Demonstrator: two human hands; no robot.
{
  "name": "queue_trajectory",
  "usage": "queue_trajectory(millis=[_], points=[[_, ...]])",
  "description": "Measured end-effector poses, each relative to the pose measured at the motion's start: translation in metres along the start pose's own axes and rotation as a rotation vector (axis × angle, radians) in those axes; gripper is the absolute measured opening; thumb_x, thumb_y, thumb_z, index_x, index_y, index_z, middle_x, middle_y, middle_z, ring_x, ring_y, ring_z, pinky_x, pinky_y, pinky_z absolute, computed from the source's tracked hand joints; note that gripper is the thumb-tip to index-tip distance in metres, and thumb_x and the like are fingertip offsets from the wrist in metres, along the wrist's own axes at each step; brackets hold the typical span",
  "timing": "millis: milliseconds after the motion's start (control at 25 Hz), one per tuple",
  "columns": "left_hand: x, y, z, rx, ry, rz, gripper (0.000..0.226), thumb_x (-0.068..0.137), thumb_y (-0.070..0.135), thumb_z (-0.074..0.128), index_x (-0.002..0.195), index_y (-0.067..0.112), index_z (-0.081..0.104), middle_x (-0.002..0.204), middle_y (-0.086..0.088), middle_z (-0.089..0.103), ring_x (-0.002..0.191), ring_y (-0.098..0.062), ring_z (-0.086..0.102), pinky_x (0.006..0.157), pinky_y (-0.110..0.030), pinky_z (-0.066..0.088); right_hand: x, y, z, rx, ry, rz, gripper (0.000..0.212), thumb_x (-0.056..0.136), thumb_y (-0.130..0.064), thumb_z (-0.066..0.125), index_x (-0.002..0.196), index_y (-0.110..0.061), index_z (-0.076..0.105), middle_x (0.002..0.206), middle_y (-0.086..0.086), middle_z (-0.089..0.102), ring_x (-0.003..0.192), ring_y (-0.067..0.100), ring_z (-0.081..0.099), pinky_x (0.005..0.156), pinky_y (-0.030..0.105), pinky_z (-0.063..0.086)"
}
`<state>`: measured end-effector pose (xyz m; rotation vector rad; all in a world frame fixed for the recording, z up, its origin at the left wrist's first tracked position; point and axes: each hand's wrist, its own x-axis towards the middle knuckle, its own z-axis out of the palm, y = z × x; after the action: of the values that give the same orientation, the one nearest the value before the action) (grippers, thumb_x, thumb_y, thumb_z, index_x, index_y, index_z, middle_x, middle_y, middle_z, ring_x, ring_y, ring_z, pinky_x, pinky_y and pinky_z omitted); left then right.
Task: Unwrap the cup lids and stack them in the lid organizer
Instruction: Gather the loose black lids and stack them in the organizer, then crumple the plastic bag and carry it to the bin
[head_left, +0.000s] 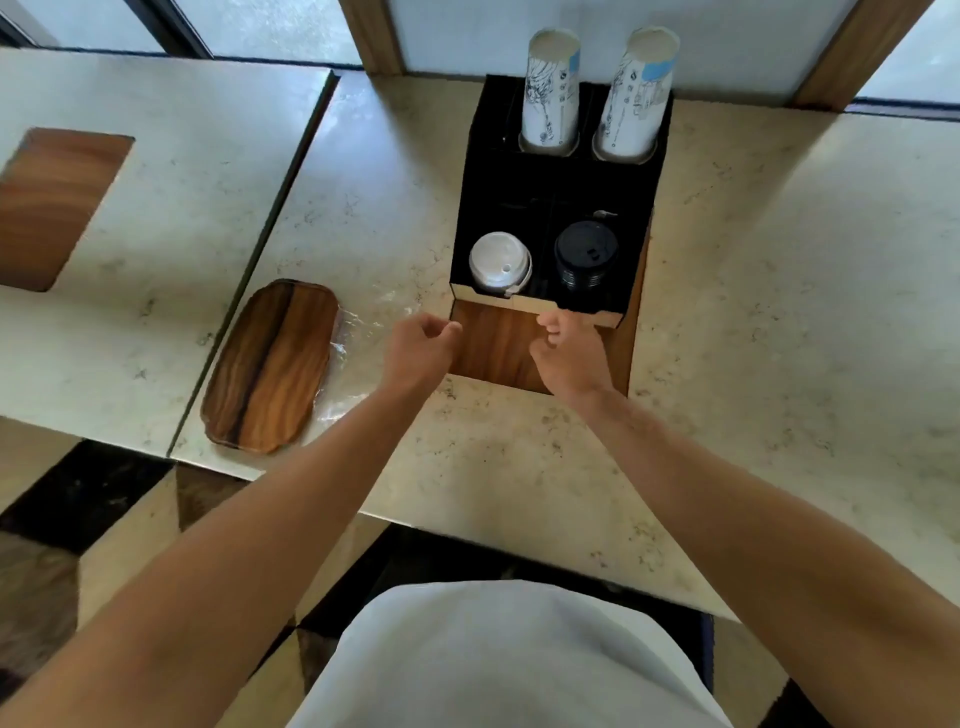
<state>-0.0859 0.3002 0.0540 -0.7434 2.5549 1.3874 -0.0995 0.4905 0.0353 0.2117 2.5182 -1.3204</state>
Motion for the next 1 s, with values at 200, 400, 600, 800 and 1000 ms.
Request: queue_trajectory(millis=[200, 400, 600, 800, 1000], points=[[-0.002, -0.054, -0.05, -0.04, 0.091, -0.086, 0.01, 0.093, 0.023, 0.068, 0.092, 0.015, 0.073, 0.089, -0.007, 0.075, 0.087, -0.027, 0.072, 0.085, -0.051, 0.06, -0.014, -0.015, 0.064, -0.023, -0.139, -0.028, 0.035, 0.091, -0.015, 0.061, 0.126, -0.014, 0.062, 0.127, 0.007, 0.059, 0.112, 0.018, 0.063, 0.091, 0.027, 0.051], [0.013, -0.097, -0.092, -0.061, 0.139, -0.109, 0.009, 0.09, 0.019, 0.068, 0.094, 0.014, 0.074, 0.091, -0.006, 0.075, 0.089, -0.026, 0.072, 0.084, -0.048, 0.06, -0.021, -0.031, 0.118, -0.114, -0.245, 0.019, 0.033, 0.09, -0.019, 0.061, 0.123, -0.011, 0.063, 0.108, 0.001, 0.063, 0.106, 0.019, 0.061, 0.091, 0.033, 0.052], [0.029, -0.135, -0.126, 0.101, 0.149, -0.1, 0.02, 0.088, 0.018, 0.067, 0.107, 0.012, 0.073, 0.098, 0.005, 0.067, 0.095, -0.015, 0.063, 0.077, -0.025, 0.045, -0.017, -0.051, 0.173, -0.024, -0.234, 0.205, 0.032, 0.084, -0.017, 0.062, 0.112, -0.003, 0.068, 0.095, 0.012, 0.073, 0.084, 0.018, 0.063, 0.074, 0.032, 0.051], [0.046, -0.151, -0.138, 0.221, 0.036, -0.019, 0.014, 0.084, 0.012, 0.066, 0.083, 0.019, 0.054, 0.087, -0.001, 0.058, 0.083, -0.018, 0.052, 0.075, -0.03, 0.039, -0.011, -0.062, 0.201, 0.153, -0.162, 0.371, 0.014, 0.078, -0.016, 0.065, 0.084, -0.004, 0.067, 0.062, 0.006, 0.059, 0.059, 0.022, 0.053, 0.06, 0.039, 0.048], [0.058, -0.152, -0.133, 0.129, -0.033, -0.061, 0.025, 0.082, 0.017, 0.072, 0.066, 0.029, 0.056, 0.082, 0.001, 0.06, 0.077, -0.017, 0.055, 0.073, -0.029, 0.043, -0.007, -0.058, 0.206, 0.188, -0.133, 0.396, 0.005, 0.083, -0.019, 0.072, 0.08, -0.016, 0.069, 0.063, 0.0, 0.066, 0.062, 0.016, 0.061, 0.08, 0.044, 0.06]])
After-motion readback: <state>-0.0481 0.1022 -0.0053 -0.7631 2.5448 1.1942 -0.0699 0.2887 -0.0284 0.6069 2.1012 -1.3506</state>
